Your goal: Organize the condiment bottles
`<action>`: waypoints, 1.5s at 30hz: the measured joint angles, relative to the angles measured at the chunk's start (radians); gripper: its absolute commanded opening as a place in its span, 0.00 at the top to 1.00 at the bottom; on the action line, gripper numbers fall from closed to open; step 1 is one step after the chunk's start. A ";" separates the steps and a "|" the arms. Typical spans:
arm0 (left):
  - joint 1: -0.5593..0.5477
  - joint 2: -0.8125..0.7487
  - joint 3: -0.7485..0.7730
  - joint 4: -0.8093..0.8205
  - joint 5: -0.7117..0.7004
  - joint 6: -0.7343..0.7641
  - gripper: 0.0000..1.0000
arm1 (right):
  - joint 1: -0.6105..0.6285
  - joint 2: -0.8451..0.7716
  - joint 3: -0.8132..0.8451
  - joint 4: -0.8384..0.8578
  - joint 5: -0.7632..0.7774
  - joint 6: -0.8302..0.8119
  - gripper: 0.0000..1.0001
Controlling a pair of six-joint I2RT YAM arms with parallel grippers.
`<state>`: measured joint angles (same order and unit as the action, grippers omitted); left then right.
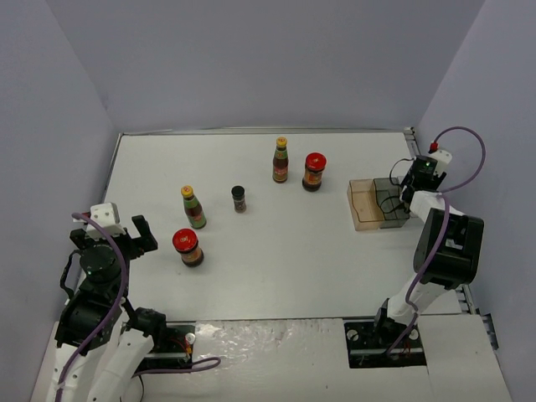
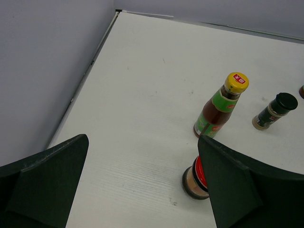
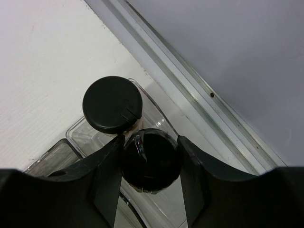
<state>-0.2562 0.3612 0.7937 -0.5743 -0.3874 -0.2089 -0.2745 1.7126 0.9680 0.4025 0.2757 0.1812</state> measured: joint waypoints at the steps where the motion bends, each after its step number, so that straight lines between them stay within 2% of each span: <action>1: 0.000 0.000 0.000 0.000 0.000 0.000 0.03 | 0.000 0.000 0.000 0.000 -0.004 -0.001 0.42; 8: 0.000 0.005 0.000 0.000 0.000 0.000 0.03 | 0.007 -0.022 0.000 -0.057 -0.055 0.003 0.24; 15: 0.000 0.007 0.000 0.000 0.001 0.000 0.03 | 0.069 -0.218 0.024 -0.217 -0.067 0.020 0.11; 20: 0.000 0.009 0.000 0.000 0.001 0.000 0.03 | 0.233 -0.349 0.116 -0.315 -0.089 0.020 0.06; 25: 0.000 0.009 0.000 0.000 0.001 0.000 0.03 | 0.455 -0.378 0.194 -0.334 -0.239 -0.025 0.06; 30: 0.000 0.009 0.000 0.000 0.001 0.000 0.03 | 0.640 -0.298 0.248 -0.320 -0.372 -0.108 0.06; 36: 0.000 0.011 0.000 0.000 0.001 0.000 0.03 | 0.835 -0.037 0.363 -0.281 -0.493 -0.243 0.06; 45: 0.000 0.032 -0.002 -0.001 0.002 0.000 0.03 | 0.897 0.242 0.503 -0.214 -0.607 -0.314 0.07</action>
<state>-0.2558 0.3927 0.7918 -0.5751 -0.3855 -0.2089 0.6226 1.9543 1.4711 0.1885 -0.3310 -0.1327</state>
